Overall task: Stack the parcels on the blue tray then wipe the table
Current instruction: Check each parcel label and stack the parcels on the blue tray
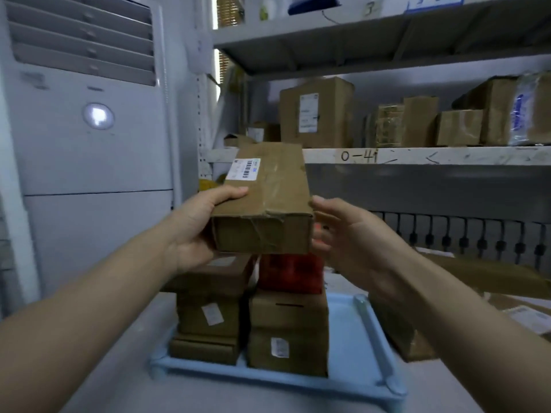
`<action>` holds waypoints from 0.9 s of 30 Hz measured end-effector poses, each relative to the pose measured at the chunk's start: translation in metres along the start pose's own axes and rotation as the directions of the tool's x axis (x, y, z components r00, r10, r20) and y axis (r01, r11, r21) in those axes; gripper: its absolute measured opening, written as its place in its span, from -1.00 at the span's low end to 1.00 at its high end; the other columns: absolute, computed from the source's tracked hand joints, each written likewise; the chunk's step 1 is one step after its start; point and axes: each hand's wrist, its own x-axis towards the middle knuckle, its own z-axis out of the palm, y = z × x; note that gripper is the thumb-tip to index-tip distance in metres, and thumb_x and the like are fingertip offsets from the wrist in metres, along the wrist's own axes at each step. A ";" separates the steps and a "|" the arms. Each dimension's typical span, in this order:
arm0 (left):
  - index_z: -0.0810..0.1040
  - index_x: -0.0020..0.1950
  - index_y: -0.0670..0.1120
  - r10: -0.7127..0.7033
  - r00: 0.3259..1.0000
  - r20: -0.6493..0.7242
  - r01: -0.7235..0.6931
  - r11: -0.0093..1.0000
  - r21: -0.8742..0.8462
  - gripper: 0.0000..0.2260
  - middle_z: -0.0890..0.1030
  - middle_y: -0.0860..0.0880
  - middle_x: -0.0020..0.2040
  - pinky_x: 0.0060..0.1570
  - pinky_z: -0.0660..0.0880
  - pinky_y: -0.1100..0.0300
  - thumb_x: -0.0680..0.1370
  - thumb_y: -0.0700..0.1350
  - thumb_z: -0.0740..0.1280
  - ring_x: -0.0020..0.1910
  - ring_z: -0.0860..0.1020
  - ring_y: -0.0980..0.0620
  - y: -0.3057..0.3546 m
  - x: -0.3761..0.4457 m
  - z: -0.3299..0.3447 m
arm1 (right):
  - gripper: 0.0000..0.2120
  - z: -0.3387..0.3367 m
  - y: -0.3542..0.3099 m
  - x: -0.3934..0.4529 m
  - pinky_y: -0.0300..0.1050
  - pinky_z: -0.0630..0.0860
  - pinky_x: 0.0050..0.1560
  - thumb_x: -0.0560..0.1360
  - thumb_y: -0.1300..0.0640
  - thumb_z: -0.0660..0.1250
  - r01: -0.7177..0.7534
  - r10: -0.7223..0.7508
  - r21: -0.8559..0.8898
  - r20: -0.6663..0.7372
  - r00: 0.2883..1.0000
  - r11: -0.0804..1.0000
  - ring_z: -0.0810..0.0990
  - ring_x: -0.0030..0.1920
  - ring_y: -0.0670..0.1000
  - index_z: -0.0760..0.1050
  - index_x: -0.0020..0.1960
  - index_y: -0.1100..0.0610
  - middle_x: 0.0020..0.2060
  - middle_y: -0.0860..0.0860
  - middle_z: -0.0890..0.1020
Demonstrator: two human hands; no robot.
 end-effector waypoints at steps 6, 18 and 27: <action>0.57 0.24 -0.04 -0.056 0.986 -0.156 0.061 0.998 0.025 -0.62 0.72 -0.20 0.02 -0.05 0.62 -0.10 0.45 -0.03 0.46 -0.06 0.69 -0.16 0.006 0.011 -0.079 | -0.73 0.060 0.030 0.042 0.11 0.40 0.43 0.61 0.09 0.27 -0.082 0.083 -0.030 0.060 0.995 0.996 0.59 0.26 0.23 0.63 0.18 0.22 0.17 0.16 0.68; 0.54 0.27 -0.12 -0.080 0.957 -0.280 0.145 0.964 0.224 -0.63 0.66 -0.18 0.06 -0.17 0.57 0.10 0.53 0.02 0.41 0.00 0.61 -0.09 -0.022 0.066 -0.100 | -0.69 0.079 0.063 0.056 -0.25 0.55 -0.29 0.59 0.01 0.33 -0.227 0.231 -0.166 0.006 0.973 0.960 0.67 0.02 0.01 0.56 0.26 0.13 0.09 0.06 0.70; 0.59 0.12 -0.19 0.197 0.874 -0.444 0.022 0.898 0.440 -0.69 0.63 -0.15 0.05 -0.12 0.41 0.11 0.61 0.03 0.25 0.00 0.54 -0.11 -0.032 0.078 -0.096 | -0.76 0.066 0.071 0.045 -0.26 0.46 -0.10 0.59 0.05 0.33 -0.192 0.200 -0.216 0.013 0.980 0.957 0.61 -0.01 -0.09 0.55 0.23 0.07 0.03 -0.03 0.65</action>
